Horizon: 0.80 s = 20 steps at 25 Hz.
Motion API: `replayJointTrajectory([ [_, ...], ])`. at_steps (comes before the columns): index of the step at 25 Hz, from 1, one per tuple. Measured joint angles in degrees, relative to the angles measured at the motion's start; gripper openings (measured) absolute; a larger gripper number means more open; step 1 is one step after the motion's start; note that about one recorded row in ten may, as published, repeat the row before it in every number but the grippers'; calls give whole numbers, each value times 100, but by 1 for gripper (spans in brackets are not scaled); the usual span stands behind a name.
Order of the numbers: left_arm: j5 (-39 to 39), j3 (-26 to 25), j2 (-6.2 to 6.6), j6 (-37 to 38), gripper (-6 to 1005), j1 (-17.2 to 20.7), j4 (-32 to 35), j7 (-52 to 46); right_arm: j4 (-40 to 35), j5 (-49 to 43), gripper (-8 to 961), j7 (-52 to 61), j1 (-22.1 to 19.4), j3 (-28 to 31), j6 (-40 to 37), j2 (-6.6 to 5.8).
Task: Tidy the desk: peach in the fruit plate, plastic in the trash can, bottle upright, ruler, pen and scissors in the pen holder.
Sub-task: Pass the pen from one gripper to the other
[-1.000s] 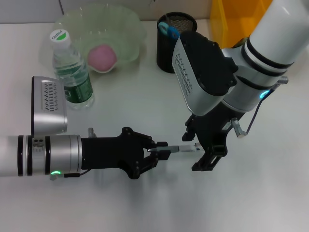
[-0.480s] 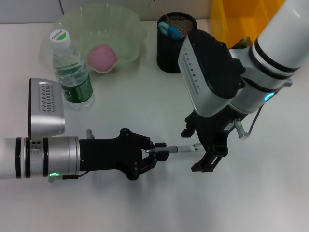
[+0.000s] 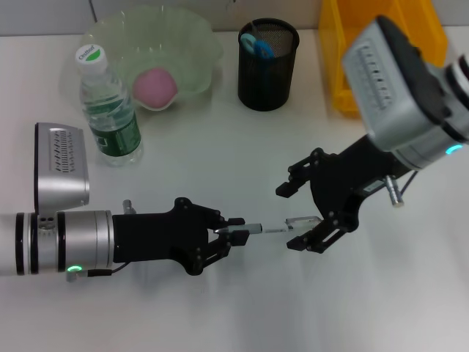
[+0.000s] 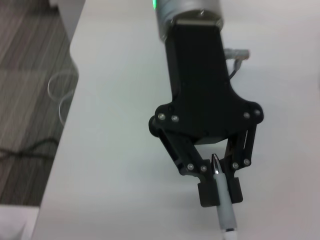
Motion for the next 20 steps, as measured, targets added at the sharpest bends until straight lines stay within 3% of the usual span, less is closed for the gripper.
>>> replayJointTrajectory([
  [5,0,-1,8,21,137,18,17,-54,255,486,814,-617,-299,660,-166,-18],
  [9,0,-48,25,78,138,119,169,-111,999,846,814,-1482,-399,1665,-365,-36],
  [13,1,-187,49,305,138,274,393,-327,2273,895,814,-2764,-400,2937,-446,-83],
  [20,6,-346,128,557,138,348,401,-418,2970,898,814,-3450,-541,3556,-444,-165],
])
